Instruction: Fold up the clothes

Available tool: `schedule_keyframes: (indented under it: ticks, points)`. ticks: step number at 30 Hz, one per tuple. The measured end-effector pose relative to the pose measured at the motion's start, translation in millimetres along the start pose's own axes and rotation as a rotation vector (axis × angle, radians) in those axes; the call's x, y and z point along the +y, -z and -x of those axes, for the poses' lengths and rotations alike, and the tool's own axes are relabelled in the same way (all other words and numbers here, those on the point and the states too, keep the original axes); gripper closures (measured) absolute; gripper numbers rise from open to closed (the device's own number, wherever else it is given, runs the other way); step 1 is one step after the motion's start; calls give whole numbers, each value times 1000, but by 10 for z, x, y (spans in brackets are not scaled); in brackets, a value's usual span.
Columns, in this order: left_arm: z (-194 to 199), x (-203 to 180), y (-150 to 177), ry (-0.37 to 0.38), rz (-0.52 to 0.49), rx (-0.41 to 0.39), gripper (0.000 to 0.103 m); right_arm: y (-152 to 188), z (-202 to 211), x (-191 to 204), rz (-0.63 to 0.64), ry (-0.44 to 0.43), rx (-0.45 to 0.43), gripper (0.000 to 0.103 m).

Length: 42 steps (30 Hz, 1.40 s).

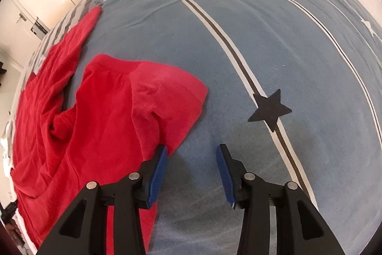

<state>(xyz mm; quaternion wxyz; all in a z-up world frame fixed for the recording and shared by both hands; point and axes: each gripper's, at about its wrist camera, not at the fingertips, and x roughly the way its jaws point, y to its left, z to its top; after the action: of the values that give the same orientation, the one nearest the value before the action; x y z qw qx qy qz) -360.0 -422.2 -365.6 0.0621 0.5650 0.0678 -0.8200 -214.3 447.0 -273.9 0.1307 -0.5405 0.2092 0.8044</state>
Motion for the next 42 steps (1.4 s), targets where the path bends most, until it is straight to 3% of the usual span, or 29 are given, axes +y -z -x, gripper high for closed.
schedule_keyframes:
  ticks: [3,7,10,19,20,21,23,25,30,33,35,36,37,39,42]
  points:
    - [57,-1,-46,-52,-17,-14,97,-126,-30,-51,-11,-32,-8,64]
    - [114,86,-136,-51,18,-27,97,-207,14,-74,-52,-59,-39,64]
    - [91,44,-125,-63,-10,-14,97,-186,71,-186,-108,-132,-29,64]
    - [119,45,-127,-143,-37,-24,97,-299,-122,-181,-101,-120,-5,64]
    - [140,51,-143,-148,-32,-31,97,-323,-167,-159,-87,-109,0,68]
    - [157,56,-158,-150,-28,-35,97,-334,-168,-99,-29,-61,-3,82]
    - [183,66,-183,-157,-31,-40,97,-360,-112,-64,16,-25,-6,93]
    - [207,82,-203,-163,-35,-44,97,-397,-4,-81,31,-18,-18,98]
    - [244,74,-207,-181,-26,-52,97,-513,210,22,160,54,-67,98]
    - [215,-48,-168,-171,-3,-48,96,-537,133,21,217,75,-17,92]
    - [240,-25,-133,-160,20,-58,94,-508,26,-6,258,135,21,77]
    - [291,21,-107,-157,34,-72,88,-491,27,-32,267,153,24,72]
    - [328,50,-101,-165,50,-83,79,-473,47,-61,272,166,21,68]
    - [413,127,-83,-169,91,-106,71,-440,166,-105,269,170,-6,63]
    - [561,224,-12,-196,144,-138,69,-302,427,-179,296,199,-38,50]
